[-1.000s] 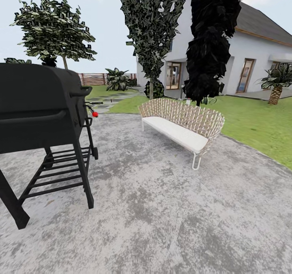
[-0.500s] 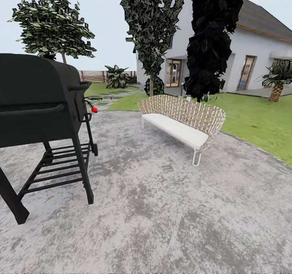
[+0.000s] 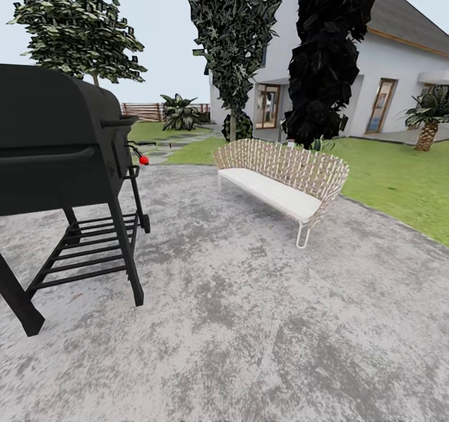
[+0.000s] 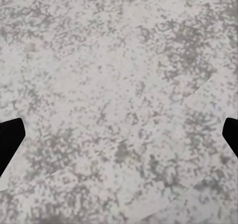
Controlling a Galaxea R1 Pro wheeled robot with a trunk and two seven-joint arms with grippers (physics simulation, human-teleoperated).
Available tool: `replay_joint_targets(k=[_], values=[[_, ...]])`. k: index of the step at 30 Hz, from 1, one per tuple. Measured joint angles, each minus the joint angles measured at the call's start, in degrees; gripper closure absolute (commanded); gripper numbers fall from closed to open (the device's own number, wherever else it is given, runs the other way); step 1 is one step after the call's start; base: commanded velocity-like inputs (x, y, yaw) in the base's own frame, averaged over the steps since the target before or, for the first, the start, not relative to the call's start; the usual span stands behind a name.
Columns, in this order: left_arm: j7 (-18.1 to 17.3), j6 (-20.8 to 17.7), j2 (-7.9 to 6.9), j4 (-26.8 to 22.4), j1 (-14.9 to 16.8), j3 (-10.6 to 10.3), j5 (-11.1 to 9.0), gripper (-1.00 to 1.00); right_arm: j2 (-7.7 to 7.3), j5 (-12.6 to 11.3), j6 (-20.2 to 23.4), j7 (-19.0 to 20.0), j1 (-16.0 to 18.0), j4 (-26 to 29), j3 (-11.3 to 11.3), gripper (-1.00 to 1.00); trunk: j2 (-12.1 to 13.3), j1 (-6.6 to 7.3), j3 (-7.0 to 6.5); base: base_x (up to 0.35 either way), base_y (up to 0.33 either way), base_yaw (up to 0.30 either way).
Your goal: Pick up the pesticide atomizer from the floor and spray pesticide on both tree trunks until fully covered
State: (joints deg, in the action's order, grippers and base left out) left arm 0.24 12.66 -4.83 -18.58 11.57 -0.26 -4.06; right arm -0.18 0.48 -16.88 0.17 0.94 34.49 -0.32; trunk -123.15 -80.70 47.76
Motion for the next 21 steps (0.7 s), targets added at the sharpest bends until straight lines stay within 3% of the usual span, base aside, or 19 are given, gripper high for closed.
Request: replay_joint_targets(k=[14,21], values=[[0.0,0.0,-0.01,0.0,0.0,0.02,0.0,-1.0,0.0,0.0,0.0,0.03,0.0,0.0,0.08,-1.0,-5.62,-3.08,3.79,0.0,0.0,0.0],[-0.05,0.15,-0.04,-0.02,0.0,-0.01,0.06,-1.0,0.0,0.0,0.0,0.0,0.0,0.0,0.08,-1.0,-5.63,-3.08,4.37,0.004,0.0,0.0]])
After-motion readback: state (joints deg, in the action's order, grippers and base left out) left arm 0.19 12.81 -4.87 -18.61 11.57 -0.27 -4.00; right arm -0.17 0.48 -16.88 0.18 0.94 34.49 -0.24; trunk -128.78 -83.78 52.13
